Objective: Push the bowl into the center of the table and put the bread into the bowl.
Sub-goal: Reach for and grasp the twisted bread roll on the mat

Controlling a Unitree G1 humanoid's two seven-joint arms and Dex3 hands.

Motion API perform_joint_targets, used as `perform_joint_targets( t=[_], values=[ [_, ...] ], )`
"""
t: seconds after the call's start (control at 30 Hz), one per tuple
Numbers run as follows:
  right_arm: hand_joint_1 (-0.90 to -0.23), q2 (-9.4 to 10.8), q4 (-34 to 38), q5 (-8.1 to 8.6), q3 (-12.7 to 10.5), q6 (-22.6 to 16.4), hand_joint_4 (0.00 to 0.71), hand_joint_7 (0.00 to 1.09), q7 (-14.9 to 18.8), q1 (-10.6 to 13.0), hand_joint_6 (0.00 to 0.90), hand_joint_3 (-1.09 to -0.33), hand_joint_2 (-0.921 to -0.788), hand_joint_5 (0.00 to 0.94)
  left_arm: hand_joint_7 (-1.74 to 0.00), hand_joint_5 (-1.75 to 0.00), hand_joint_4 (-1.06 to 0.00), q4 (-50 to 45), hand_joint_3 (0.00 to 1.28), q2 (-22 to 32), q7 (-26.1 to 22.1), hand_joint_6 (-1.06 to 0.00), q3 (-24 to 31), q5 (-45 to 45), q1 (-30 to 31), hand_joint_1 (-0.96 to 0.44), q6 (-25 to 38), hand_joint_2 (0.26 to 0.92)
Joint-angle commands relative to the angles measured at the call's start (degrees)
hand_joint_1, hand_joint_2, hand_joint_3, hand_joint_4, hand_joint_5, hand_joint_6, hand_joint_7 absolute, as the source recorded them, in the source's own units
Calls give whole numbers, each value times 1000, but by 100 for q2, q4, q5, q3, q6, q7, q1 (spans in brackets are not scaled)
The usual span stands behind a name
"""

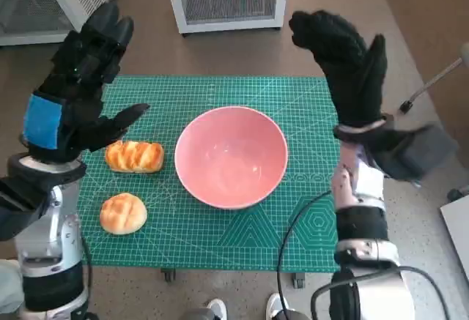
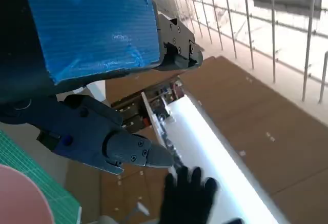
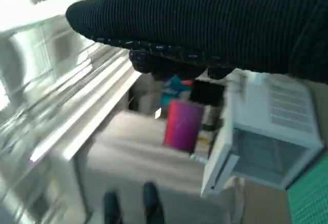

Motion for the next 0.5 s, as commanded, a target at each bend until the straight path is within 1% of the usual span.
perform_joint_targets(
  t=[0.03,0.1,0.13,0.2,0.27,0.37,0.5],
  values=[
    [-661,-90,-478,146,127,222,205,51,109,388,324,-709,-921,0,-426,0,-164,-249,6,495,-222,-66,139,139,-16,-212,38,895],
    [-664,-100,-584,181,146,279,203,52,96,440,324,-710,-921,0,-452,0,-152,-307,2,703,-302,-41,175,231,21,-206,102,884],
    [-664,-105,-650,198,150,297,202,52,82,475,324,-710,-921,0,-453,0,-144,-377,2,942,-389,-32,202,381,77,-204,175,878],
    [-662,-113,-749,216,159,320,201,53,46,525,322,-709,-921,0,-403,-1,-91,-519,3,1343,-546,-13,254,631,178,-192,356,851],
    [-662,-114,-801,212,170,338,200,53,9,548,322,-708,-921,0,-369,0,-51,-608,2,1548,-635,-6,285,748,234,-183,499,831],
    [-663,-116,-908,204,186,362,200,54,-60,589,321,-703,-921,0,-350,1,-17,-890,1,2041,-802,-10,350,1035,354,-159,972,799],
    [-666,-124,-989,142,224,329,202,56,-153,614,320,-698,-921,1,-345,1,-3,-1105,0,2455,-1008,-14,381,1180,435,-125,1490,768]
  ],
)
